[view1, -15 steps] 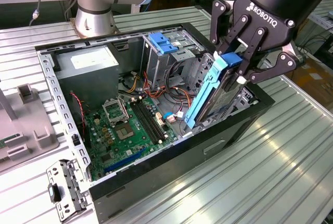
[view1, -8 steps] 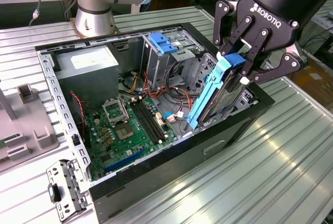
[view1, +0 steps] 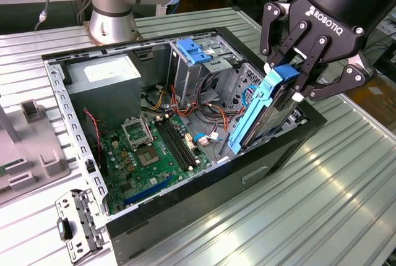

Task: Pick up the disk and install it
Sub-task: 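Pick up the disk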

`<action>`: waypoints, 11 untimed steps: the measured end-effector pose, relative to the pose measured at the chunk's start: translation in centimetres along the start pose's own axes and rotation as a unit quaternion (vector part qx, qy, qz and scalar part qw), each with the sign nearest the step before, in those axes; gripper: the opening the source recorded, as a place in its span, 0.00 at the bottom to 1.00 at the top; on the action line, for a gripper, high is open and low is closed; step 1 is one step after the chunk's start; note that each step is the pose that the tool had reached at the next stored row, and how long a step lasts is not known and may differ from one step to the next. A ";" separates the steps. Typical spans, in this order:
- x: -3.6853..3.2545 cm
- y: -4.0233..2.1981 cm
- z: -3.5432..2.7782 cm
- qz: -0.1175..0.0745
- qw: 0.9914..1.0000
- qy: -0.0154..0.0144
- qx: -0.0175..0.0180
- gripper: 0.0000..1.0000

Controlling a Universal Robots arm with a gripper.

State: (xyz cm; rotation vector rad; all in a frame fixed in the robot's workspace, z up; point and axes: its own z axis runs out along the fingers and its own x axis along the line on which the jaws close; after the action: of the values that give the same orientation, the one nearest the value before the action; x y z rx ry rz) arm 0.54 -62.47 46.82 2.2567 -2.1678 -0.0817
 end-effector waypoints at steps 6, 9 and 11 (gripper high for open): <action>0.37 -0.46 -0.03 0.000 1.000 0.000 0.000 0.37; 0.57 -0.72 -0.05 0.000 1.000 0.000 0.000 0.37; 0.65 -0.88 -0.06 0.000 1.000 0.000 0.000 0.37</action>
State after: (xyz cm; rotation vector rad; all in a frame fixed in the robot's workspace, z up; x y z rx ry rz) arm 1.44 -63.08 46.82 2.2567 -2.1678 -0.0817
